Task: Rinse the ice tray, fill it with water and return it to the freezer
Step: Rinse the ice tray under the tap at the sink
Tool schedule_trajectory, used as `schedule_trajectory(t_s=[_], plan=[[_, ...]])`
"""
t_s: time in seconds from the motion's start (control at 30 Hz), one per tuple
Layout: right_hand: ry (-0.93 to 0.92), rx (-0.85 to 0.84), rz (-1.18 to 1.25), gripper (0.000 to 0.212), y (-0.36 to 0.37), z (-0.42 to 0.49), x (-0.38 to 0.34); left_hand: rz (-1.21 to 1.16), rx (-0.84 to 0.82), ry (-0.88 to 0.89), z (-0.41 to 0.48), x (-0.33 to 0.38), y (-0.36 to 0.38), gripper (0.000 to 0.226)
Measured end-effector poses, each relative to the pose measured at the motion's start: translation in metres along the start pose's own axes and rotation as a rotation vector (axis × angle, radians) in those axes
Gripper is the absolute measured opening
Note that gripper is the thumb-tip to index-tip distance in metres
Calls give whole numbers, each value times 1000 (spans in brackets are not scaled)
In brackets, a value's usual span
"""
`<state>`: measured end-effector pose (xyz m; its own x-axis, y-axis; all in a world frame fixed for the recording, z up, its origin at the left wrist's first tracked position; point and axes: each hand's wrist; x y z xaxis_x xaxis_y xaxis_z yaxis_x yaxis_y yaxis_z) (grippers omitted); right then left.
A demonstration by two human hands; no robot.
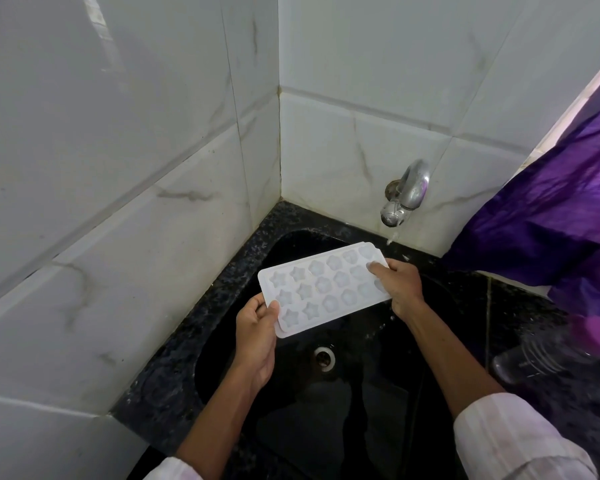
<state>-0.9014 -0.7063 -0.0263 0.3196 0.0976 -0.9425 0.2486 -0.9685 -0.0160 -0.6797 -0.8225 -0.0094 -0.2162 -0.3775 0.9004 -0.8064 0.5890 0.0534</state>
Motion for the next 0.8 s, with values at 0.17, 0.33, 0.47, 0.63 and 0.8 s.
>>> schedule_trajectory(t_s=[0.17,0.33,0.47,0.63,0.8], plan=[[127,-87,133,6,-3,-3,-5,5,-1,11,2,3,-4,19],[89,-37,81,4,1,0,-1,25,6,5,2,0,-3,19],[59,-46,42,7,2,-1,1,60,25,2,2,-1,-3,19],[121,-84,93,5,-2,-1,-1,84,46,16,3,-3,-4,19],[184,-151,223,10,4,-5,6,175,170,172,-2,-1,-7,17]])
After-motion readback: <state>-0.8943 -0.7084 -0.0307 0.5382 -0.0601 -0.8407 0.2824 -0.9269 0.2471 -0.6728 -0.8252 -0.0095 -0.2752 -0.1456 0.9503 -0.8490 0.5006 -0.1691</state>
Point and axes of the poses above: each hand's wrist, its own z-axis towards the middle knuckle, its own y-axis out of the palm, x = y × z, and after that the axes turned 14 degrees about z, right-handed
